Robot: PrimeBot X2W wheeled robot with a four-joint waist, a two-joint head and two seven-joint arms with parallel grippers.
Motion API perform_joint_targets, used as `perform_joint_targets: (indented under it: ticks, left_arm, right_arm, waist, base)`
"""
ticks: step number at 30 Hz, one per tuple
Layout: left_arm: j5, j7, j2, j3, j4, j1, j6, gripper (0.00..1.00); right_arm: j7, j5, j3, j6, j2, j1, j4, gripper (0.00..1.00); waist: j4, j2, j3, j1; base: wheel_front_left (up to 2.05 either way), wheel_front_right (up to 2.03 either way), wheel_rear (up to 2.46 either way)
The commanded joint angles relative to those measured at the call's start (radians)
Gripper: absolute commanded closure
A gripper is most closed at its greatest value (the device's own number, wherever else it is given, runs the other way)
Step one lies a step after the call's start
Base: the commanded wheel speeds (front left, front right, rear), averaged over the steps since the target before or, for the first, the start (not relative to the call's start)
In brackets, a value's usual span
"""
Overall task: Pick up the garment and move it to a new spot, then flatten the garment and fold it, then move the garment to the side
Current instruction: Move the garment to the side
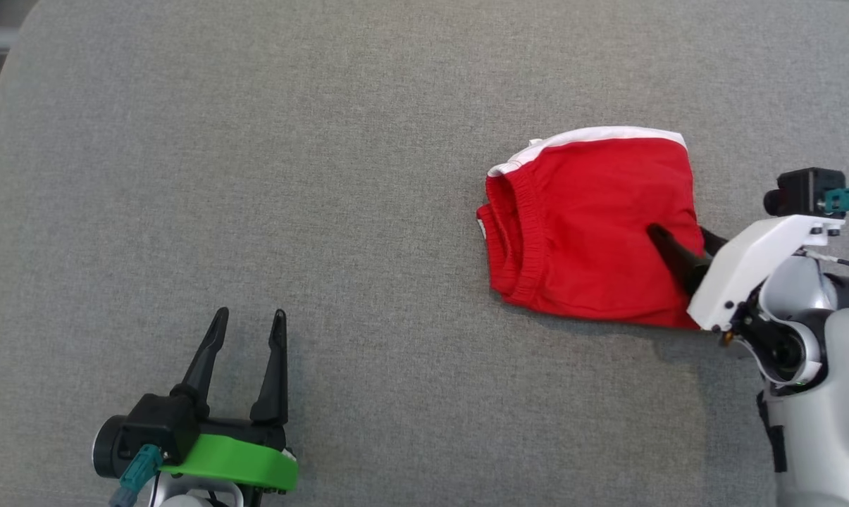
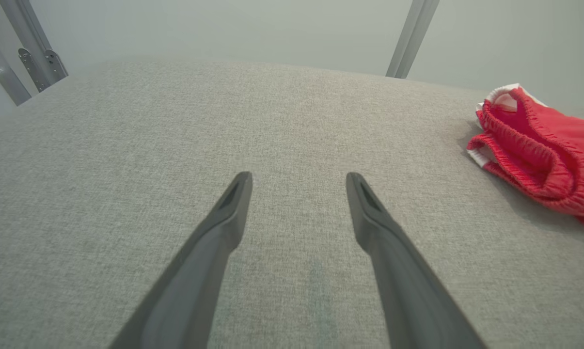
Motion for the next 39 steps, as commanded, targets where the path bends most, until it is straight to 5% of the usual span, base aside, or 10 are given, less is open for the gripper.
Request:
perform_joint_targets:
  ticks: [1,2,3,4,5,13,18,32,39]
  left_arm:
    - [0.009,-0.002,0.003,0.006,-0.002,-0.010,-0.004,0.00]
    - [0.011,-0.002,0.004,0.008,-0.006,-0.008,-0.004,0.00]
    - [0.014,-0.002,0.004,0.009,-0.010,-0.007,-0.004,0.00]
    - [0.015,-0.002,0.006,0.012,-0.015,-0.005,-0.004,0.00]
    - [0.017,-0.002,0.007,0.013,-0.019,-0.004,-0.005,0.00]
    - [0.032,-0.002,0.031,0.025,-0.046,0.031,-0.006,0.00]
    - [0.040,-0.002,0.040,0.000,-0.057,0.036,-0.006,0.00]
    - [0.035,-0.001,0.036,-0.045,-0.067,0.019,0.000,0.00]
    - [0.032,0.002,0.041,-0.067,-0.065,0.011,0.000,0.00]
  right_arm:
    - [-0.019,0.020,0.011,0.000,0.020,-0.026,0.037,0.00]
    - [-0.033,0.031,0.019,0.000,0.025,-0.039,0.058,0.00]
    - [-0.046,0.046,0.021,0.000,0.030,-0.050,0.081,0.22]
    - [-0.060,0.060,0.024,0.000,0.036,-0.060,0.096,0.86]
    - [-0.073,0.076,0.030,0.000,0.041,-0.067,0.108,1.00]
    - [-0.139,0.137,0.060,0.000,0.002,-0.029,0.110,1.00]
    - [-0.144,0.137,0.019,0.000,-0.084,0.001,0.076,1.00]
    - [-0.008,0.079,0.020,0.000,-0.298,-0.144,-0.047,1.00]
    - [0.013,0.038,-0.064,0.000,-0.355,-0.154,0.036,1.00]
  waist:
    - [-0.005,0.0064,-0.001,0.0000]
    - [-0.012,0.0064,-0.002,0.0000]
    - [-0.020,0.0064,-0.004,0.0000]
    - [-0.032,0.0064,-0.006,0.0000]
    - [-0.045,0.0064,-0.009,0.0000]
    - [-0.221,0.0064,-0.040,0.0000]
    - [-0.319,0.0064,-0.045,0.0000]
    - [-0.358,0.0064,0.015,0.0000]
    - [-0.325,0.0064,0.052,0.0000]
  base:
    - [0.00,0.00,0.00]
    - [0.00,0.00,0.00]
    - [0.00,0.00,0.00]
    - [0.00,0.00,0.00]
    - [0.00,0.00,0.00]
    - [0.00,0.00,0.00]
    - [0.00,0.00,0.00]
    - [0.00,0.00,0.00]
    - [0.00,0.00,0.00]
